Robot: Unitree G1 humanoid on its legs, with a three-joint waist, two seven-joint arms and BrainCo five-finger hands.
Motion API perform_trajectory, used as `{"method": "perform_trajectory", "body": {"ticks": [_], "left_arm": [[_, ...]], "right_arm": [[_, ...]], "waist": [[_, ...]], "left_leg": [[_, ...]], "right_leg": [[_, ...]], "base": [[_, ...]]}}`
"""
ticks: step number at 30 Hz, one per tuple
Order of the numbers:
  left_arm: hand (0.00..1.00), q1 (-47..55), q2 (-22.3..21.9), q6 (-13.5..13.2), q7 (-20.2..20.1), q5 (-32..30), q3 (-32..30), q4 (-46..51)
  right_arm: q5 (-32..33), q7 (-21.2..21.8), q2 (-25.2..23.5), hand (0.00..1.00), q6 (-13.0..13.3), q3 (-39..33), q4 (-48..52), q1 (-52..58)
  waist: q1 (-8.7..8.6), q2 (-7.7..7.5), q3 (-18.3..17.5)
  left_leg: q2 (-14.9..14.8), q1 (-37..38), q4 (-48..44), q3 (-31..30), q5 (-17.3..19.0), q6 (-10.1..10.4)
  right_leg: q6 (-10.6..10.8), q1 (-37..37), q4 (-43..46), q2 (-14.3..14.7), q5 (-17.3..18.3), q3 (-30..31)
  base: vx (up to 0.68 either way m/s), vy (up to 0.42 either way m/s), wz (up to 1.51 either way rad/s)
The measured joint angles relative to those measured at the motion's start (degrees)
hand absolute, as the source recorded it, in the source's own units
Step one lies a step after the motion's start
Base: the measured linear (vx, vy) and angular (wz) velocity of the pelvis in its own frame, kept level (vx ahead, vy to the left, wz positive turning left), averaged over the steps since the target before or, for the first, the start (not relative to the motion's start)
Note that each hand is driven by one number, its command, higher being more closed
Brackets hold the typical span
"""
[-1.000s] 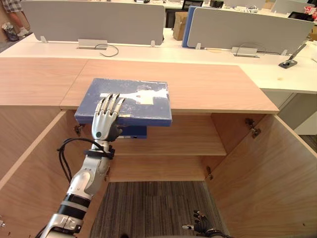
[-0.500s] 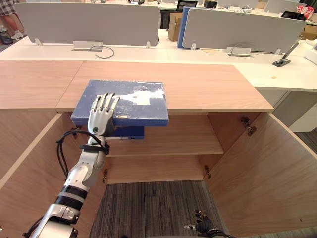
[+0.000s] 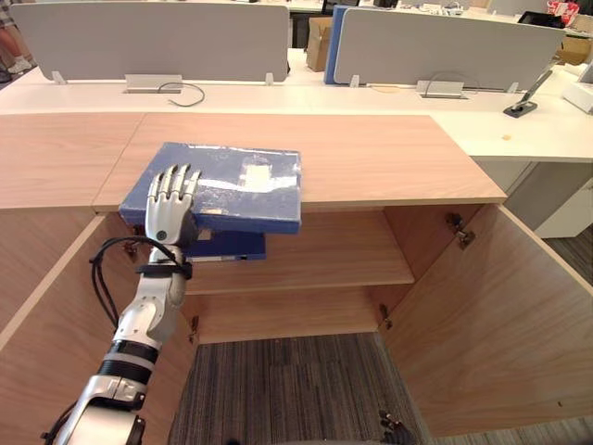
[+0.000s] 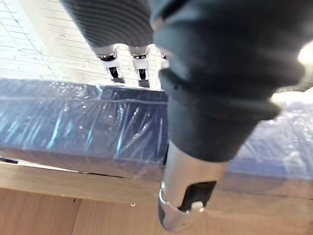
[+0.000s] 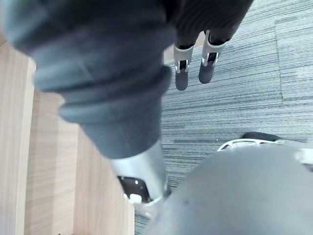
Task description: Walk over to the cabinet, pick up the folder, carry it to the office cabinet, place the folder inside the office cabinet, then close the office cabinet door
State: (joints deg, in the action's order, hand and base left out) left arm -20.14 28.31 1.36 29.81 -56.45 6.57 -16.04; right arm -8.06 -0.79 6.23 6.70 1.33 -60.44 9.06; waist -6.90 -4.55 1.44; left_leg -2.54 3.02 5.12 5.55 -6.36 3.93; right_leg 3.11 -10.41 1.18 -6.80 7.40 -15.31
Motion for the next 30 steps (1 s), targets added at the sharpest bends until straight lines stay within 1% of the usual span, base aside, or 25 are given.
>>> {"method": "perform_trajectory", "body": {"ticks": [5,11,14,19,26,29,30], "left_arm": [[1.00,-0.37,-0.20,0.53,0.01,1.08,-1.44,-2.10],[1.00,-0.93,-0.30,0.39,1.16,1.27,-2.16,-2.11],[1.00,-1.17,-1.25,0.35,1.35,1.26,-3.56,-2.13],[1.00,-1.20,-1.27,0.35,2.24,1.35,-3.70,-2.54],[1.00,-1.21,-2.35,0.31,2.41,1.85,-4.90,-2.36],[1.00,-0.60,-4.86,0.40,2.24,4.30,-5.27,2.41],[1.00,0.87,-6.25,0.32,2.08,5.53,-5.27,6.35]], "right_arm": [[0.00,0.00,0.01,0.00,0.02,0.00,0.09,0.00],[-0.03,-0.01,0.12,0.00,0.03,-0.01,0.12,0.00],[-0.14,-0.01,0.22,0.00,0.10,-0.01,0.18,-0.01],[-0.16,-0.24,0.33,0.00,0.12,-0.02,0.19,-0.04],[-0.19,-0.57,0.34,0.00,0.11,-0.02,0.18,-0.05],[-0.14,-0.68,0.35,0.00,0.07,-0.02,0.18,-0.02],[-0.13,-0.75,0.34,0.00,0.01,-0.02,0.19,-0.03]], "waist": [[-0.14,0.21,0.41],[-0.11,0.38,0.65],[-0.11,0.50,0.73],[-0.12,0.64,0.82],[-0.14,0.65,0.83],[0.16,0.63,1.01],[0.21,0.65,1.04]], "left_leg": [[-0.18,0.00,0.16,0.04,0.04,0.06],[-0.54,0.00,0.15,0.22,0.17,0.25],[-0.61,0.00,0.15,0.29,0.23,0.33],[-0.64,0.00,0.14,0.39,0.32,0.46],[-0.64,0.00,0.15,0.47,0.43,0.58],[-0.61,0.00,0.15,0.41,0.45,0.59],[-0.58,-0.01,0.15,0.36,0.45,0.60]], "right_leg": [[0.00,0.10,0.06,0.15,0.00,0.12],[-0.01,0.15,-0.04,0.50,0.01,0.34],[-0.02,0.15,-0.11,0.57,0.01,0.42],[-0.03,0.11,-0.30,0.61,0.01,0.52],[-0.04,0.08,-0.45,0.61,0.02,0.59],[-0.05,0.07,-0.47,0.60,0.03,0.58],[-0.08,0.07,-0.46,0.58,0.05,0.56]], "base": [[-0.01,0.005,0.00],[0.00,0.000,0.00],[0.00,0.000,0.00],[0.00,0.000,0.00],[0.00,0.000,0.00],[0.00,0.000,0.00],[0.00,0.000,0.00]]}}
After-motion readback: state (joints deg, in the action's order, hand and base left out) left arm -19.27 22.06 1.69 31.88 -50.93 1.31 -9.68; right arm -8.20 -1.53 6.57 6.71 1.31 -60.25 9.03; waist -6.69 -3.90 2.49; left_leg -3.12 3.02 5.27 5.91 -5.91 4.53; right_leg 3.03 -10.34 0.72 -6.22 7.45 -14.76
